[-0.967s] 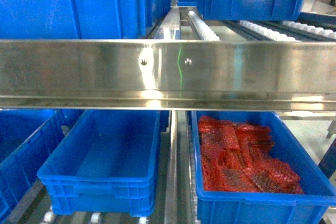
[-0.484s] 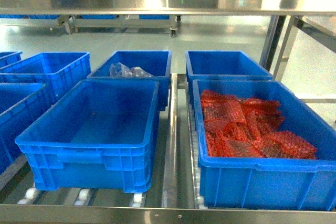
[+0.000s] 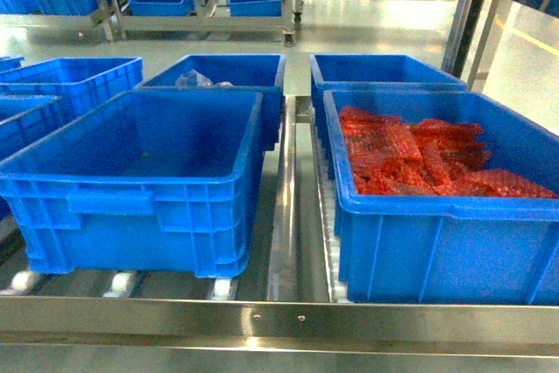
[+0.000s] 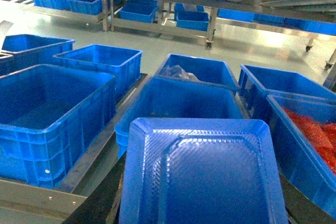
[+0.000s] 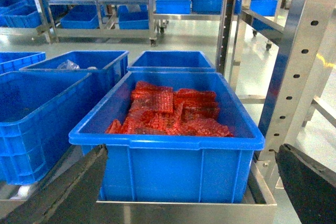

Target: Pick blue part to blue bin on bottom shelf

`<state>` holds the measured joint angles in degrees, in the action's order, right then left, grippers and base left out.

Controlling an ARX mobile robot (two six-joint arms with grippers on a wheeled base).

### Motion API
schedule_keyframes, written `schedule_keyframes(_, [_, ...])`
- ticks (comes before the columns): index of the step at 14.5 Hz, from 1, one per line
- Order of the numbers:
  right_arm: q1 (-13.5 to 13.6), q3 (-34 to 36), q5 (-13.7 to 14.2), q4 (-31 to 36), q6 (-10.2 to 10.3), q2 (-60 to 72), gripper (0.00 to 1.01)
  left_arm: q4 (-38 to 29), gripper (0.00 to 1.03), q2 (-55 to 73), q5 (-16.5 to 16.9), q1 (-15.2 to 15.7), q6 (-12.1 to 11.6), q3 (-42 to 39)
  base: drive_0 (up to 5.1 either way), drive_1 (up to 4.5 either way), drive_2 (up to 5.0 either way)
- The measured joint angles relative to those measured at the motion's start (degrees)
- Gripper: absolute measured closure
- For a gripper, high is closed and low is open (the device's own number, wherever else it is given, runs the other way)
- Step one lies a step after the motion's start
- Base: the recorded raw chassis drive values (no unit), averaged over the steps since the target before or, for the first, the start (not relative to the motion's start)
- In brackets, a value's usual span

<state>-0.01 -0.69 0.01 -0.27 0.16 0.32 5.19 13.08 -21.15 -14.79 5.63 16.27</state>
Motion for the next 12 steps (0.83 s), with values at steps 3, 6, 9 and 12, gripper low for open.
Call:
schedule_keyframes(3, [0.0,0.0,0.0,0.0,0.0,0.0,0.03,0.0,0.60,0.0,0.0,0.0,0.0,0.0,0.0,0.00,0.0])
schedule_keyframes(6, [0.0,0.0,0.0,0.0,0.0,0.0,0.03,0.0,0.60,0.0,0.0,0.0,0.0,0.0,0.0,0.00,0.0])
schedule_keyframes(9, [0.0,0.0,0.0,-0.1,0.0,0.0,0.03,0.4,0.60,0.0,0.0,0.0,0.0,0.0,0.0,0.00,0.0])
schedule_keyframes(12, [0.0,0.0,0.0,0.0,0.0,0.0,0.03,0.1,0.60,0.0,0.0,0.0,0.0,0.0,-0.1,2.62,-2.8])
